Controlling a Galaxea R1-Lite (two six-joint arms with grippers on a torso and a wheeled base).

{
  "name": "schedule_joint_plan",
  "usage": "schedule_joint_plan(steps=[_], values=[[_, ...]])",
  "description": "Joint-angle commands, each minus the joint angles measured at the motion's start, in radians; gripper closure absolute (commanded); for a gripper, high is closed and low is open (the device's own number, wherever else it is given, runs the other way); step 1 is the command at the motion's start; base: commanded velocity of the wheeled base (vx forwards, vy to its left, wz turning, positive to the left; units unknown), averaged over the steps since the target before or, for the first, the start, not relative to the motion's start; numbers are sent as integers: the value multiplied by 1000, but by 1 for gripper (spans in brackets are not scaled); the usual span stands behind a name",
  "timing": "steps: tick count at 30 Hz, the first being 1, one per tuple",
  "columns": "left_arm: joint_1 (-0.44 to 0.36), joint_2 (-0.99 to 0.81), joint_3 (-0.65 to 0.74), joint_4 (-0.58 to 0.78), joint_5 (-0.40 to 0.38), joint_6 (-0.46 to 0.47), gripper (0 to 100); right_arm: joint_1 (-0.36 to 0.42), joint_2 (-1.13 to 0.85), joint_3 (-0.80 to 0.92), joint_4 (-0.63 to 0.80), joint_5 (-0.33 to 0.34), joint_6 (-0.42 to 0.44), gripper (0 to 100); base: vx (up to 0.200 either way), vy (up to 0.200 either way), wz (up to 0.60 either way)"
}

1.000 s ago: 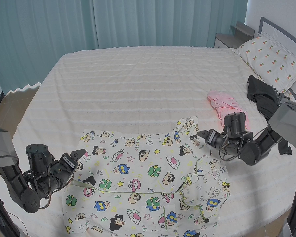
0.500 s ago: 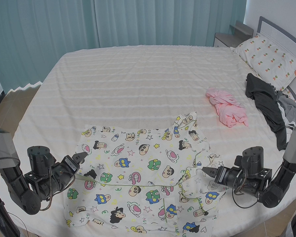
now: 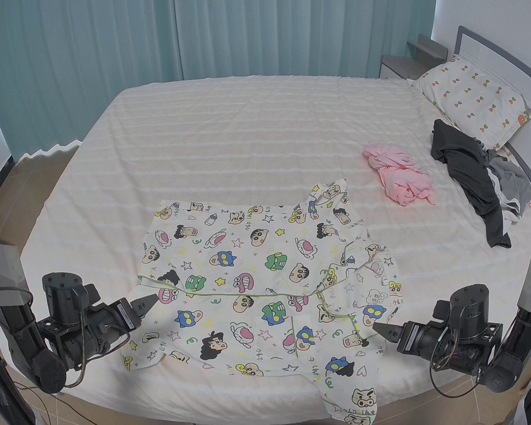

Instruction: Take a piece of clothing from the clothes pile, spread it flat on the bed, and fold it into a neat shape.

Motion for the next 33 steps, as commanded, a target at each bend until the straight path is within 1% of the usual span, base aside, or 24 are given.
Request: schedule_joint_plan(steps=[1, 3, 4, 5, 6, 7, 8, 9, 12, 14, 17, 19, 22, 23, 28, 32, 33], values=[[144, -43, 92, 61, -124, 203, 0, 4, 25, 25, -3, 2, -1, 0, 0, 0, 0], [207, -66, 92, 133, -161, 283, 0, 6, 34, 34, -9, 7, -1, 0, 0, 0, 0], [218, -71, 92, 153, -173, 304, 0, 6, 35, 36, -12, 8, -1, 0, 0, 0, 0], [248, -91, 92, 239, -227, 378, 0, 4, 40, 37, -21, 10, 0, 0, 0, 0, 0], [265, -102, 92, 302, -260, 419, 0, 2, 43, 37, -27, 10, 2, 0, 0, 0, 0], [284, -114, 92, 388, -302, 482, 0, 2, 51, 37, -32, 12, 2, 0, 0, 0, 0], [298, -117, 92, 435, -326, 537, 0, 2, 57, 36, -36, 10, 2, 0, 0, 0, 0], [319, -114, 92, 480, -351, 617, 0, 4, 66, 36, -46, 10, -1, 0, 0, 0, 0], [373, -102, 92, 515, -377, 767, 0, 7, 87, 37, -75, 10, -1, 0, 0, 0, 0], [379, -72, 92, 515, -380, 789, 0, 7, 98, 39, -90, 10, 0, 0, 0, 0, 0], [377, -28, 91, 501, -380, 795, 0, 7, 107, 39, -104, 10, -3, 0, 0, 0, 0], [376, 13, 89, 464, -385, 795, 0, 9, 110, 39, -116, 12, -11, 0, 0, 0, 0], [368, 72, 86, 404, -409, 795, 0, 15, 118, 39, -125, 10, -11, 0, 0, 0, 0], [362, 109, 86, 360, -428, 796, 0, 18, 121, 39, -125, 10, -11, 0, 0, 0, 0], [337, 230, 88, 217, -435, 787, 0, 21, 121, 40, -125, 10, -11, 0, 0, 0, 0], [330, 285, 86, 150, -441, 786, 0, 21, 120, 40, -125, 10, -11, 0, 0, 0, 0], [325, 299, 88, 125, -460, 786, 0, 21, 121, 40, -125, 10, -11, 0, 0, 0, 0]])
